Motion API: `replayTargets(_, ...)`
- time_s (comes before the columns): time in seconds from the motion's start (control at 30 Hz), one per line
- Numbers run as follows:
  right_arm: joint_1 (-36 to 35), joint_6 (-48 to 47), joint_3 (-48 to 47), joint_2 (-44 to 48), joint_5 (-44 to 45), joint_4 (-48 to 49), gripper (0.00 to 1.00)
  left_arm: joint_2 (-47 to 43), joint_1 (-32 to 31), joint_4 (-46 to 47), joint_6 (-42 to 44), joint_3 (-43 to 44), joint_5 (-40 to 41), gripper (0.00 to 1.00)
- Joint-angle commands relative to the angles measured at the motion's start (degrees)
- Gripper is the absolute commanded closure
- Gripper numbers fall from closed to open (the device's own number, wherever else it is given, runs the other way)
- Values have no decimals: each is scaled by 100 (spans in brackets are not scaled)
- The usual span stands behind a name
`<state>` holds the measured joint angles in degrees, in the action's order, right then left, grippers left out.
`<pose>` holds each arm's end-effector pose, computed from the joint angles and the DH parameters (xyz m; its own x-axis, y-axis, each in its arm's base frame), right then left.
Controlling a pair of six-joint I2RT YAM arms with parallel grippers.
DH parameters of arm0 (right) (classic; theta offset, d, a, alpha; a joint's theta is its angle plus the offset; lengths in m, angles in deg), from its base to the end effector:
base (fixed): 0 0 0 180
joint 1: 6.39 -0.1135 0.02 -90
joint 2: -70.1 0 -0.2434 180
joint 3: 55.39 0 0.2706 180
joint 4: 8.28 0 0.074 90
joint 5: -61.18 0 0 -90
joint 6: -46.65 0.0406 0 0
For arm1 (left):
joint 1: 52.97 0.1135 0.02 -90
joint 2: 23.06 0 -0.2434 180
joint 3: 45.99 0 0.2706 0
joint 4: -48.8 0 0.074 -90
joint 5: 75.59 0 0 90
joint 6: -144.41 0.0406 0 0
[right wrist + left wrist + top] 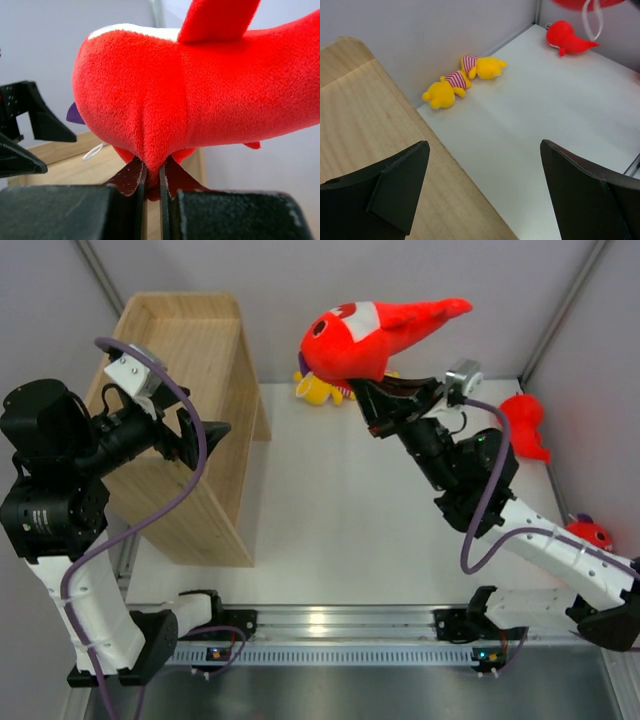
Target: Place and organize the stuffed toys onto the shelf
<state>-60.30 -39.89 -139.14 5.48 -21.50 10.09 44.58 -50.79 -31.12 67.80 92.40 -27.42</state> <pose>0.1585 0.2087 0.4916 0.3132 0.5312 -0.7872 -0.7623 0.6350 0.1253 0.1205 -0.0225 0.5775 -0.0091 0.1723 -0.9850 0.6493 0.7501 0.1252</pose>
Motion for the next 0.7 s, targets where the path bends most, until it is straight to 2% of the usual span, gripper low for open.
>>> replayTargets(0.0, -690, -511, -217, -542, 253, 678, 100, -32, 20, 339, -152, 90, -782, 1)
replayTargets(0.07, -1049, -575, -472, -901, 253, 600, 100, -14, 29, 330, -126, 72, -871, 1)
replayTargets(0.23, -1289, -434, -1096, -1508, 96, 346, 100, -119, 29, 339, 146, -68, -1082, 1)
replayTargets(0.43, -1561, -618, -1186, -1607, -334, 292, 100, -295, 20, 751, 146, -437, -547, 2)
replayTargets(0.6, -1728, -593, -1194, -1615, -1011, 257, 100, -313, 20, 1025, 173, -666, -572, 1)
replayTargets(0.67, -1728, -540, -1369, -1694, -1407, 65, 100, -304, 20, 1042, 138, -649, -712, 9)
